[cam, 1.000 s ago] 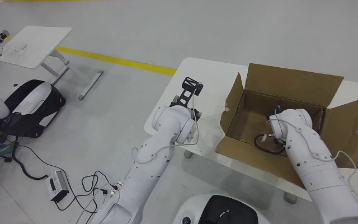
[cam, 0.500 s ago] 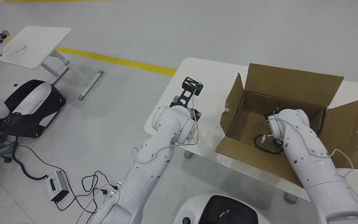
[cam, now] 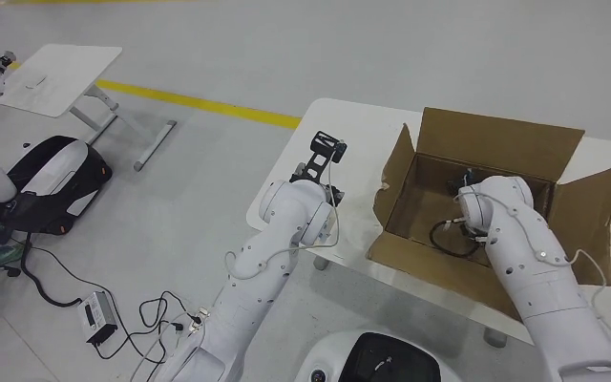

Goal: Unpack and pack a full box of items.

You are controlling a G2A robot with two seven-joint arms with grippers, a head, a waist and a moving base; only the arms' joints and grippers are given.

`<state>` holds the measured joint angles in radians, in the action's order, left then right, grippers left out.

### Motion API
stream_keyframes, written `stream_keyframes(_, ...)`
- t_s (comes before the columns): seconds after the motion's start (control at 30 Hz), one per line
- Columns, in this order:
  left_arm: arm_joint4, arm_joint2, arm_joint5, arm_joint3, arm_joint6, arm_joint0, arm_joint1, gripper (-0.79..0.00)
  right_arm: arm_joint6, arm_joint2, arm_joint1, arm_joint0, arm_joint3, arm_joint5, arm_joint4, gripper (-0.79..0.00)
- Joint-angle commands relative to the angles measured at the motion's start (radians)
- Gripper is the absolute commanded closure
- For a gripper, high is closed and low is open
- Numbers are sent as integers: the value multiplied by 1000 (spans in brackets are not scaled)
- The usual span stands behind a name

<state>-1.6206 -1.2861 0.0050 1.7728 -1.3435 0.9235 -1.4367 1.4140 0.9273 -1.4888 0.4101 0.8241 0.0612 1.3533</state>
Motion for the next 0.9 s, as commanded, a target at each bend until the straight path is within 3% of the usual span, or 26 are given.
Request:
stream_keyframes(0.0, 0, 0, 0, 0, 0, 0, 0, -785, -3, 25, 8, 16, 58, -7, -6, 0)
stream_keyframes(0.17, 0, 0, 0, 0, 0, 0, 0, -785, 1, 109, 39, 96, 260, -41, -18, 0)
stream_keyframes(0.53, 0, 0, 0, 0, 0, 0, 0, -785, 30, 324, 102, 377, 789, -132, -71, 0)
stream_keyframes(0.87, 0, 0, 0, 0, 0, 0, 0, -785, 26, 346, 108, 406, 831, -140, -77, 0)
